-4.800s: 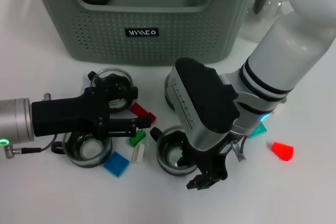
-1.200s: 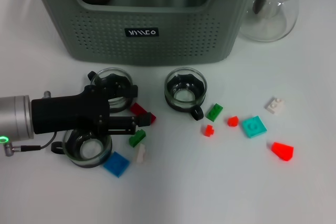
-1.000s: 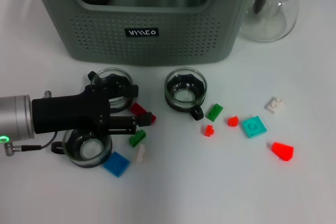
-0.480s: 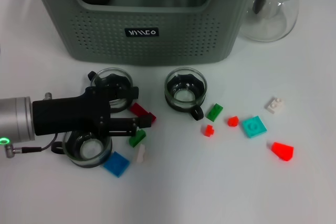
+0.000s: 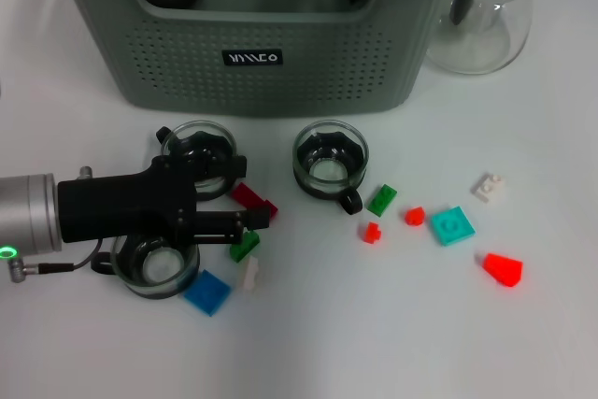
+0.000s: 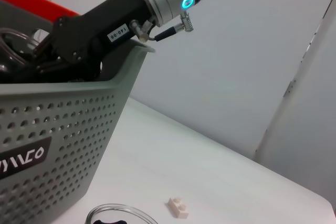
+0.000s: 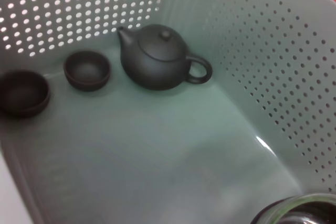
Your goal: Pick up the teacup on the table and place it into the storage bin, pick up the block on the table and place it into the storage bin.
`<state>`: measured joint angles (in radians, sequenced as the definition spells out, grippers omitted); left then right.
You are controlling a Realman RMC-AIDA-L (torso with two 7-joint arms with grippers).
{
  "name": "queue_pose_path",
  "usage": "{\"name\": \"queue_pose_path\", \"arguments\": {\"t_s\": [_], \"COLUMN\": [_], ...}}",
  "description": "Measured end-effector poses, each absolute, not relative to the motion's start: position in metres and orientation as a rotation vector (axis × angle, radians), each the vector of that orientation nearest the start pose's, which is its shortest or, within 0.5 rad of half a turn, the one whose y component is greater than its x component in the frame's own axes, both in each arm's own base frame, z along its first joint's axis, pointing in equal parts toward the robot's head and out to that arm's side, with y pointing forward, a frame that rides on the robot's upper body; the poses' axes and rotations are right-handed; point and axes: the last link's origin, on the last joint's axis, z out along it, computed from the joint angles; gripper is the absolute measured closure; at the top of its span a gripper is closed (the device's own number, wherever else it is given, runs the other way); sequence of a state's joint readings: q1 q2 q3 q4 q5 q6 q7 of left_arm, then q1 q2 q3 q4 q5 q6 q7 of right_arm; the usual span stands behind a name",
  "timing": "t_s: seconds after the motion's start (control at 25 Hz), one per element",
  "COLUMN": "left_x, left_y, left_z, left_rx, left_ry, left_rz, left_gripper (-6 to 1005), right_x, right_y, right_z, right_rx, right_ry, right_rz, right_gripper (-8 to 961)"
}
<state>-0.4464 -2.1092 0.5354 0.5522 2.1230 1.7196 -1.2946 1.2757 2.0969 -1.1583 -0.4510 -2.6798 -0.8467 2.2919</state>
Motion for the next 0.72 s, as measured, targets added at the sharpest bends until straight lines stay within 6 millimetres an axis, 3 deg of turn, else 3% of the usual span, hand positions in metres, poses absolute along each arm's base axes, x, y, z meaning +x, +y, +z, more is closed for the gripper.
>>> {"name": "queue_pose_path", "arguments": {"t_s": [0.72], "left_x": [-0.2856], "left_y": [0.2723], "left_z": [-0.0202], "left_rx": [-2.771], "left_ry": [-0.774], "left_rz": [-0.860], "left_gripper": [121], "right_x": [0.0829], "right_y": [0.4773], "right_z": [-0.0690], "right_rx": [-2.537], "right_ry": [0.436], "right_rz": [-0.336], "right_gripper": [888]}}
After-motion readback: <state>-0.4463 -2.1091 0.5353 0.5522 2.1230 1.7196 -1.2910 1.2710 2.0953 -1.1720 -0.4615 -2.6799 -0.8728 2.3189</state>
